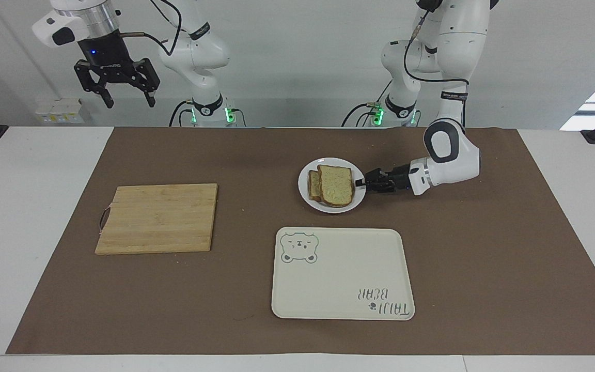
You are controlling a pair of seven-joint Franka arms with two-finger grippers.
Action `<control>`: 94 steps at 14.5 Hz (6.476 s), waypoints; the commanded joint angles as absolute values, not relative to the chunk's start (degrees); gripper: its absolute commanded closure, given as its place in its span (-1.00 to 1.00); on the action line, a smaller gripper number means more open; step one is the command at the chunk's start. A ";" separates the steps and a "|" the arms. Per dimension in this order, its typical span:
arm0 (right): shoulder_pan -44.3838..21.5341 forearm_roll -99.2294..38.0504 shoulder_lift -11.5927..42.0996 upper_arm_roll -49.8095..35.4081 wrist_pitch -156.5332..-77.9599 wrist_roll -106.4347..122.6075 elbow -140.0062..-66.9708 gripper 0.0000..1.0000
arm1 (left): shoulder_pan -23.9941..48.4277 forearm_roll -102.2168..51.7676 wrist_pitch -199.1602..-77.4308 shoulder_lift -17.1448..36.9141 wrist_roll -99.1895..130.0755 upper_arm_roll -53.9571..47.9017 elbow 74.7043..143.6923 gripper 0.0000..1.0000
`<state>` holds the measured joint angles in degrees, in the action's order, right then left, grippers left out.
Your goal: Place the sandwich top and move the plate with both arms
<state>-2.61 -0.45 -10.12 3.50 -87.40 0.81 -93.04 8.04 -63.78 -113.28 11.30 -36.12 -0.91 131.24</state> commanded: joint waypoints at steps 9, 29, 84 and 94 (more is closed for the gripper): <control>-1.93 -0.35 -10.90 3.16 -86.84 2.20 -93.43 -1.00 | 8.44 -64.86 -112.41 10.46 -37.44 -0.09 132.10 1.00; -1.93 -0.35 -10.90 3.16 -86.84 2.20 -93.43 -1.00 | -1.41 -67.93 -104.77 9.93 -48.78 -0.09 131.14 1.00; -1.93 -0.35 -10.90 3.16 -86.84 2.20 -93.43 -1.00 | -0.09 -69.35 -126.12 29.20 -31.12 -8.18 101.15 -1.00; -1.93 -0.35 -10.90 3.16 -86.84 2.20 -93.43 -1.00 | -1.14 -38.87 -117.79 16.80 -17.23 -5.10 102.92 -1.00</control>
<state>-2.61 -0.45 -10.12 3.50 -87.40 0.81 -93.04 -0.91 -43.08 -120.58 20.83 -18.77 -6.15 100.22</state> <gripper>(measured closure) 0.000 0.000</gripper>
